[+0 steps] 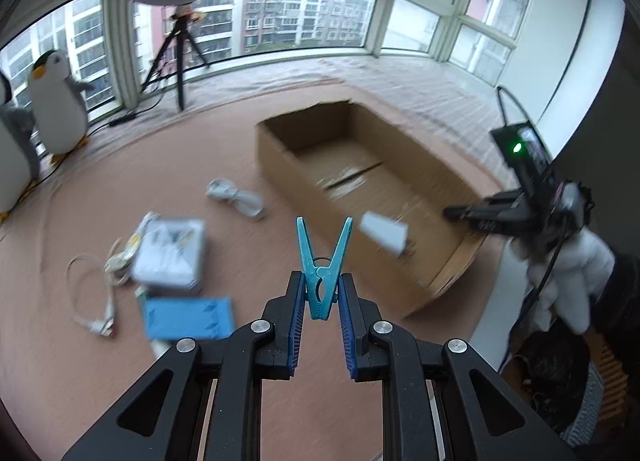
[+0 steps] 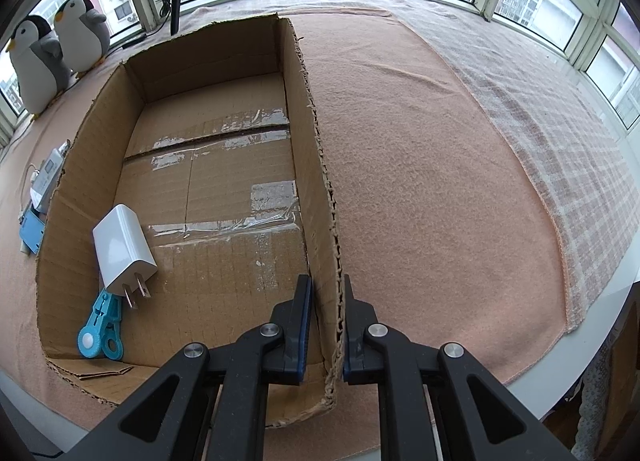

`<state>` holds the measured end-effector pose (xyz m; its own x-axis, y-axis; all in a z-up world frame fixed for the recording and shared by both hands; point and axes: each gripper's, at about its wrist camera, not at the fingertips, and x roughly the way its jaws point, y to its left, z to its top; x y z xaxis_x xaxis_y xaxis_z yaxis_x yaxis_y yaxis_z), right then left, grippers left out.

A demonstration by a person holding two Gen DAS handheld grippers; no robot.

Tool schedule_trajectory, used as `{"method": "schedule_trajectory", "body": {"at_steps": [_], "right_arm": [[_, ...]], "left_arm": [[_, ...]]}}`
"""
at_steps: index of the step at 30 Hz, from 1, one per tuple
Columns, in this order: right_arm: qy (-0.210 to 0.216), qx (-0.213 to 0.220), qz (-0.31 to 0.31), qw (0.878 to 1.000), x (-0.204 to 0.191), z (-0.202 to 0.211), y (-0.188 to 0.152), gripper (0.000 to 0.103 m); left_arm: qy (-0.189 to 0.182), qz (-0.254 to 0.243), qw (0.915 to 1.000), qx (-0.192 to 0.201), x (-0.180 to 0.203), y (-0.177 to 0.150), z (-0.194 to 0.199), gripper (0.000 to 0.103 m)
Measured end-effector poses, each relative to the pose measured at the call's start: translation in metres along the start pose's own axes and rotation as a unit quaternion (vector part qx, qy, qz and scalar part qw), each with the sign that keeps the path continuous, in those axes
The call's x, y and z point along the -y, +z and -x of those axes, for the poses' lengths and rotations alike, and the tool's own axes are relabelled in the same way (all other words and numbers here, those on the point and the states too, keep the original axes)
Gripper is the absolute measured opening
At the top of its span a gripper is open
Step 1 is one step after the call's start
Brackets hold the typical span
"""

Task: Organize rigid objects
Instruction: 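Carry the teal clothespin with the left tool into the box and release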

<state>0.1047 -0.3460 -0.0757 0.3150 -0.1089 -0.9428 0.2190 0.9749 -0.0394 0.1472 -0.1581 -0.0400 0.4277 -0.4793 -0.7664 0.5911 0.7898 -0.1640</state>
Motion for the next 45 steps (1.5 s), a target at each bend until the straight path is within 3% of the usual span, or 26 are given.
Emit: {"method": "schedule_trajectory", "body": {"at_steps": [8,20,26,30,45], "right_arm": [[0.003,0.004,-0.001,1.0,0.0,0.001,-0.001,0.012],[0.007,0.006,-0.002,1.0,0.0,0.002,-0.002,0.012],[0.007,0.007,-0.002,1.0,0.0,0.002,-0.003,0.012],[0.007,0.007,-0.002,1.0,0.0,0.002,-0.003,0.012],[0.007,0.007,-0.001,1.0,-0.001,0.002,-0.003,0.012]], "left_arm": [[-0.013,-0.012,0.9998,0.012,0.054,0.046,-0.042,0.018],[-0.027,0.019,0.9991,-0.027,0.07,0.05,-0.1,0.018],[-0.04,0.013,0.9986,-0.032,0.077,0.051,-0.102,0.018],[-0.041,0.011,0.9986,-0.031,0.081,0.053,-0.096,0.034],[-0.037,0.013,0.9991,-0.014,0.072,0.047,-0.072,0.034]]}}
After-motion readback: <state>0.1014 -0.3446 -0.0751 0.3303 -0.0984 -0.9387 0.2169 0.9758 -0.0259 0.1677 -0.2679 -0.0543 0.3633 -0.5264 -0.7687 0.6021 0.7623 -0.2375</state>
